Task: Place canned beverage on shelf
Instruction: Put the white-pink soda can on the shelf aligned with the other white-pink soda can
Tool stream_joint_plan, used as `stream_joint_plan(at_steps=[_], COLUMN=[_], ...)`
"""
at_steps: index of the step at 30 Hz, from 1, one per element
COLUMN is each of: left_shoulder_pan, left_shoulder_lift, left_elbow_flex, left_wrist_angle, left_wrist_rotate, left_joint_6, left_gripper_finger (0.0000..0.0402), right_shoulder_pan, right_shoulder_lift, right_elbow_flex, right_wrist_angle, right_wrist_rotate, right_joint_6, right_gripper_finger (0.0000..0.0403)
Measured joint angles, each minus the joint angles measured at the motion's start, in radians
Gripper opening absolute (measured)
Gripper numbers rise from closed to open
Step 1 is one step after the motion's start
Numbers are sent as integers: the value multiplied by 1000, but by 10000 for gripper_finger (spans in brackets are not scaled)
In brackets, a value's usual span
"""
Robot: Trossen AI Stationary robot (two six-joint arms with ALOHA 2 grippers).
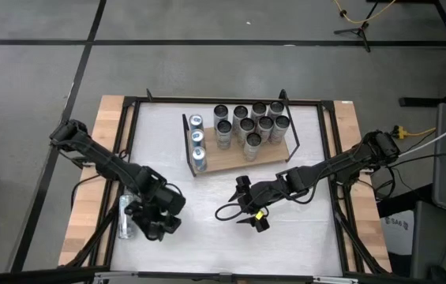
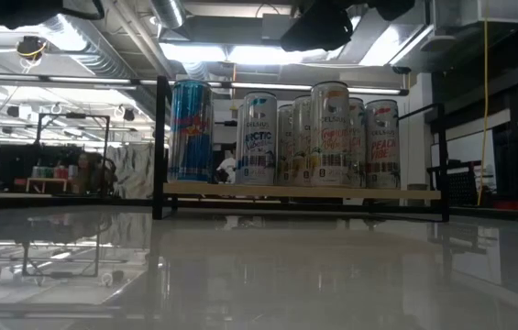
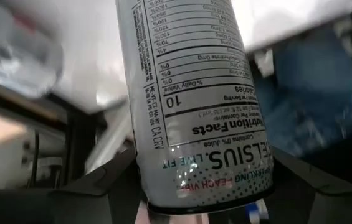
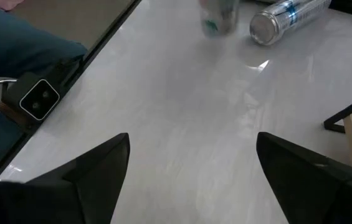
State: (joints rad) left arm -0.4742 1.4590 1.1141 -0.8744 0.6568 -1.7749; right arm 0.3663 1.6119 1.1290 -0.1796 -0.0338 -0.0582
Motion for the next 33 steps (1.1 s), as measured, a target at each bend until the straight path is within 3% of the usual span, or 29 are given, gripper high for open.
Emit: stream_joint_plan(at_steps=[3, 13, 33], left_shoulder_pan=[26, 49, 53], left_shoulder_lift=[0, 42, 167], left_elbow_flex=[0, 0, 0], left_wrist_angle=[0, -5, -1], left_wrist_rotate=[86, 114, 280], left_joint_6=[5, 18, 314], left_gripper_finger=[250, 250, 252], right_shoulder_pan=[0, 0, 0], right_shoulder_lift=[0, 21, 57], right_elbow_flex=[0, 0, 0], right_wrist_angle=[-1, 1, 0], right_wrist_rotate=[0, 0, -3], right_joint_6=[0, 0, -2], right_gripper_finger=[344, 344, 344])
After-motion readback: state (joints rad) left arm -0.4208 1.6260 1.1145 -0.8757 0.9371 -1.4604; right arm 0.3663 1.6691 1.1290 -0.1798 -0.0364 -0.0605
